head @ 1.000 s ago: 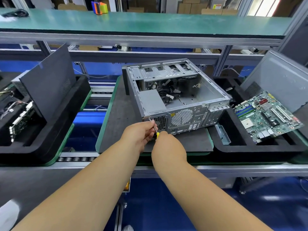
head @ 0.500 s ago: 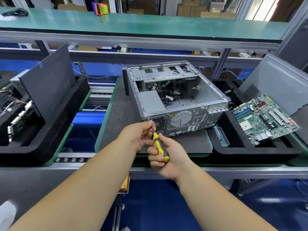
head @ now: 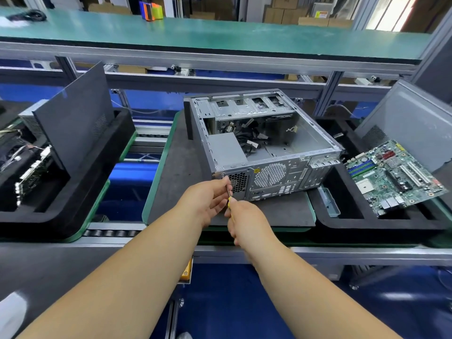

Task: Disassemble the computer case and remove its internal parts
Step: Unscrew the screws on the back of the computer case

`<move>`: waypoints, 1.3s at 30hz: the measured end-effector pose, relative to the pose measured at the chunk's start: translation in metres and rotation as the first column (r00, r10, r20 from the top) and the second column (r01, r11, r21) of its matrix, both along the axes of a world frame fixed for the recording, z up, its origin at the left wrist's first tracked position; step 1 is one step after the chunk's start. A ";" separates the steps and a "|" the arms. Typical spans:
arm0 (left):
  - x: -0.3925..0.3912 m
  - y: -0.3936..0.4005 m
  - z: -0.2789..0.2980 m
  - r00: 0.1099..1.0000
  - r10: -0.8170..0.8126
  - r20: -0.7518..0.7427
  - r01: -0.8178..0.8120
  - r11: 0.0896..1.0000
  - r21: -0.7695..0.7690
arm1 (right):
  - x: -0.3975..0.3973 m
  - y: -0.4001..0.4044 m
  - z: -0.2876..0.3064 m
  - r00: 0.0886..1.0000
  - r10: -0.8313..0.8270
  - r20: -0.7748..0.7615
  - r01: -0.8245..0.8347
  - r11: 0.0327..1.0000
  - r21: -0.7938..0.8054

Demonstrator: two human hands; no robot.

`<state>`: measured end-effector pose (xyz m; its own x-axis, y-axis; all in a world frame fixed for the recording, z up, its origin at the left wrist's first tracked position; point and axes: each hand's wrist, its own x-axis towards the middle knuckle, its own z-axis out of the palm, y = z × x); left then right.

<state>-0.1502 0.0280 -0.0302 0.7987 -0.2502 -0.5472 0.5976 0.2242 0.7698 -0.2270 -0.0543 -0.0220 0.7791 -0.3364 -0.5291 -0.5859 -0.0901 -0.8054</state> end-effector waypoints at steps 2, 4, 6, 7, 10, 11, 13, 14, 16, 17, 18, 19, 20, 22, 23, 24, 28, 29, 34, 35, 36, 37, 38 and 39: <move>0.000 0.000 -0.001 1.000 0.003 0.017 -0.003 1.000 0.029 | -0.004 -0.003 -0.002 0.975 0.221 0.024 -0.183 0.859 -0.478; 0.000 0.000 -0.003 0.999 0.004 0.043 -0.008 0.996 0.087 | -0.006 -0.003 -0.002 0.951 0.306 -0.044 -0.236 0.625 -0.744; 0.000 -0.001 -0.004 0.996 -0.018 0.083 0.008 0.992 0.122 | -0.003 -0.004 -0.004 0.944 0.314 -0.104 -0.261 0.514 -0.817; 0.000 -0.001 -0.004 0.995 -0.022 0.102 0.009 0.992 0.130 | 0.000 -0.004 -0.004 0.940 0.323 -0.111 -0.272 0.512 -0.815; 0.003 -0.001 -0.004 0.987 0.001 0.160 -0.027 0.986 0.162 | 0.003 -0.008 -0.001 0.945 0.328 -0.012 -0.275 0.770 -0.576; 0.003 0.000 -0.004 0.984 0.001 0.176 -0.032 0.984 0.173 | 0.003 -0.010 0.001 0.962 0.269 0.042 -0.239 0.907 -0.346; 0.005 0.001 -0.004 0.981 -0.009 0.194 -0.030 0.980 0.198 | -0.001 -0.014 0.002 0.993 0.104 0.055 -0.114 0.967 0.230; 0.005 0.001 -0.004 0.981 -0.020 0.195 -0.022 0.977 0.211 | -0.004 -0.015 -0.001 0.998 0.051 0.043 -0.065 0.885 0.460; 0.006 0.001 -0.004 0.982 -0.035 0.186 -0.009 0.974 0.227 | -0.007 -0.016 -0.007 0.999 -0.015 0.032 -0.014 0.656 0.754; 0.006 0.001 -0.004 0.983 -0.034 0.183 -0.009 0.973 0.229 | -0.008 -0.015 -0.011 0.998 -0.044 0.042 -0.010 0.568 0.823; 0.007 0.001 -0.005 0.983 -0.031 0.182 -0.012 0.974 0.228 | -0.010 -0.013 -0.013 0.996 -0.077 0.054 -0.007 0.517 0.856; 0.007 0.002 -0.005 0.983 -0.030 0.183 -0.013 0.973 0.230 | -0.010 -0.011 -0.014 0.992 -0.105 0.062 -0.002 0.497 0.867; 0.006 0.002 -0.005 0.983 -0.032 0.183 -0.012 0.972 0.234 | -0.011 -0.009 -0.015 0.990 -0.126 0.070 0.003 0.504 0.864; 0.006 0.003 -0.005 0.983 -0.036 0.182 -0.009 0.971 0.238 | -0.011 -0.004 -0.015 0.985 -0.146 0.088 0.014 0.585 0.811; 0.006 0.003 -0.005 0.982 -0.038 0.183 -0.006 0.972 0.237 | -0.011 -0.003 -0.015 0.984 -0.149 0.098 0.023 0.650 0.760; 0.005 0.003 -0.005 0.982 -0.043 0.186 -0.002 0.972 0.236 | -0.011 -0.003 -0.013 0.985 -0.141 0.104 0.032 0.726 0.687; 0.003 0.003 -0.003 0.978 -0.060 0.198 0.019 0.980 0.200 | -0.007 0.000 0.004 1.000 0.003 0.014 -0.007 0.967 0.256; 0.002 0.003 -0.003 0.978 -0.060 0.199 0.021 0.981 0.193 | -0.005 0.000 0.007 0.999 0.042 -0.021 -0.037 0.983 0.179; 0.000 0.002 0.002 0.980 -0.063 0.188 0.030 0.985 0.172 | -0.003 -0.010 0.011 0.986 0.167 -0.013 -0.168 0.983 -0.070; 0.000 0.002 0.003 0.982 -0.065 0.179 0.036 0.986 0.162 | -0.004 -0.013 0.010 0.980 0.199 0.013 -0.195 0.969 -0.154; -0.001 0.001 0.004 0.983 -0.068 0.169 0.042 0.987 0.153 | -0.006 -0.015 0.010 0.971 0.237 0.035 -0.219 0.937 -0.271; -0.002 0.000 0.005 0.985 -0.071 0.158 0.048 0.988 0.145 | -0.006 -0.016 0.010 0.960 0.277 0.043 -0.237 0.886 -0.399; -0.002 -0.001 0.006 0.986 -0.072 0.149 0.051 0.989 0.137 | -0.006 -0.017 0.010 0.951 0.307 0.037 -0.245 0.821 -0.515; -0.003 -0.001 0.006 0.987 -0.070 0.145 0.051 0.990 0.128 | -0.006 -0.016 0.010 0.945 0.327 0.021 -0.247 0.755 -0.607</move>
<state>-0.1533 0.0265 -0.0246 0.8588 -0.2385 -0.4534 0.4842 0.0885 0.8705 -0.2333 -0.0705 -0.0122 0.9327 -0.3004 -0.1996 -0.3588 -0.7172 -0.5974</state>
